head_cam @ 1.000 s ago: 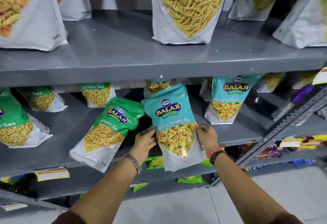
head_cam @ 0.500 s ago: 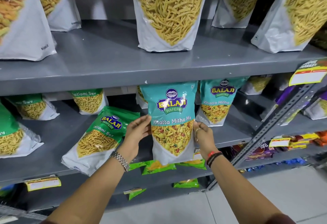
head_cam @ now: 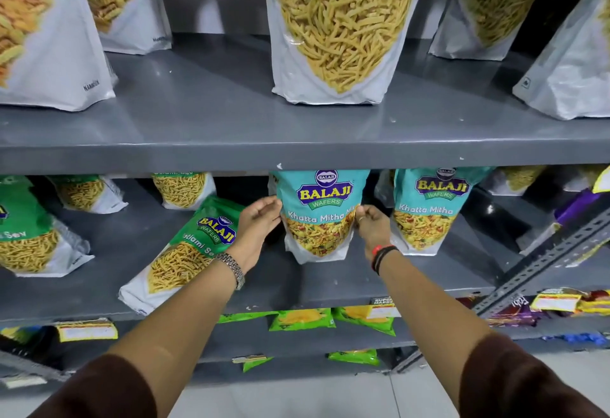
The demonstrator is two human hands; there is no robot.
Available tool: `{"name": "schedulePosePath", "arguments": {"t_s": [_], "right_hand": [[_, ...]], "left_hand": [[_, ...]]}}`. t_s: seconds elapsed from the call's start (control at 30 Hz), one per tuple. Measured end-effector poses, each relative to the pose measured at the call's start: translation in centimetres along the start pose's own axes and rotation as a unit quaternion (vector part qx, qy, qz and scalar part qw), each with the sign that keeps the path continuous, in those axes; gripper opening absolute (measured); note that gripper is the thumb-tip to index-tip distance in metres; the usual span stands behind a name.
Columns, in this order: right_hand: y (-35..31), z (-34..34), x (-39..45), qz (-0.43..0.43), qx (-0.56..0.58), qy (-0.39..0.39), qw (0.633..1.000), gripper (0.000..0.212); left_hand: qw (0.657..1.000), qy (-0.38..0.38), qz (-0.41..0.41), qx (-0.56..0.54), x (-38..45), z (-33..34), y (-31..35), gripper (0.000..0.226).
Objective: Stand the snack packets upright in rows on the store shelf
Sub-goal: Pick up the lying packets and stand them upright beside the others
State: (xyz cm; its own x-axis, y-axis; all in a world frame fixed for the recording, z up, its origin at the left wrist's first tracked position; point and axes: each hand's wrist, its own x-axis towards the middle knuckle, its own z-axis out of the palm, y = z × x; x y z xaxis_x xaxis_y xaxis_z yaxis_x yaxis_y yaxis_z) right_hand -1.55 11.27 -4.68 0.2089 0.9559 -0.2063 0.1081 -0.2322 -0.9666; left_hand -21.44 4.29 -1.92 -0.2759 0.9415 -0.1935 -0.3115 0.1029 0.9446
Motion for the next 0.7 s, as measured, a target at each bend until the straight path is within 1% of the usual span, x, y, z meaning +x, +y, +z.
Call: {"name": "schedulePosePath", "arguments": {"t_s": [0.1,0.13,0.17,0.23,0.27,0.33,0.4,0.47,0.53,0.63,0.7], "right_hand": [[1.8,0.7,1.7,-0.006,-0.055,-0.031,0.998,0.025],[2.1,0.8,1.8,-0.013,-0.066,-0.035,0.997,0.020],[2.2,0.9,1.7,-0.022,-0.074,-0.035,0.996,0.019],[2.1,0.6,0.9,-0.022,-0.094,-0.019,0.995,0.027],[2.6,0.3,0.5,-0.011,-0.107,-0.010,0.994,0.029],[4.6,-0.2,-0.5,0.022,-0.126,-0.003,0.992,0.023],[6.9,-0.2,-1.9,0.065,-0.113,-0.017,0.991,0.018],[8.0,0.7,-3.3,0.096,-0.073,-0.037,0.992,0.022],[8.0,2.1,-4.6,0.115,-0.047,-0.067,0.990,0.028],[7.1,5.8,-6.5,0.126,-0.019,-0.117,0.985,0.031],[6.6,8.7,-7.1,0.144,-0.003,-0.130,0.981,0.030]], "left_hand": [[1.000,0.023,-0.002,0.007,0.9,-0.2,-0.8,0.010],[1.000,0.030,-0.006,0.007,1.0,-0.3,-1.0,0.015],[0.999,0.036,-0.009,0.008,1.0,-0.3,-1.1,0.023],[0.998,0.053,-0.006,0.017,0.6,-0.5,-1.0,0.036],[0.998,0.064,0.000,0.026,0.4,-0.9,-1.0,0.038],[0.995,0.081,0.012,0.060,0.0,-2.2,-0.9,0.038],[0.989,0.104,0.032,0.096,-0.2,-4.2,-0.6,0.033],[0.981,0.131,0.059,0.133,-0.1,-6.7,0.0,0.028],[0.972,0.146,0.072,0.170,0.4,-9.3,0.9,0.027],[0.956,0.162,0.057,0.236,1.6,-14.0,1.9,0.026],[0.946,0.177,0.012,0.273,2.3,-17.1,1.8,0.025]]}}
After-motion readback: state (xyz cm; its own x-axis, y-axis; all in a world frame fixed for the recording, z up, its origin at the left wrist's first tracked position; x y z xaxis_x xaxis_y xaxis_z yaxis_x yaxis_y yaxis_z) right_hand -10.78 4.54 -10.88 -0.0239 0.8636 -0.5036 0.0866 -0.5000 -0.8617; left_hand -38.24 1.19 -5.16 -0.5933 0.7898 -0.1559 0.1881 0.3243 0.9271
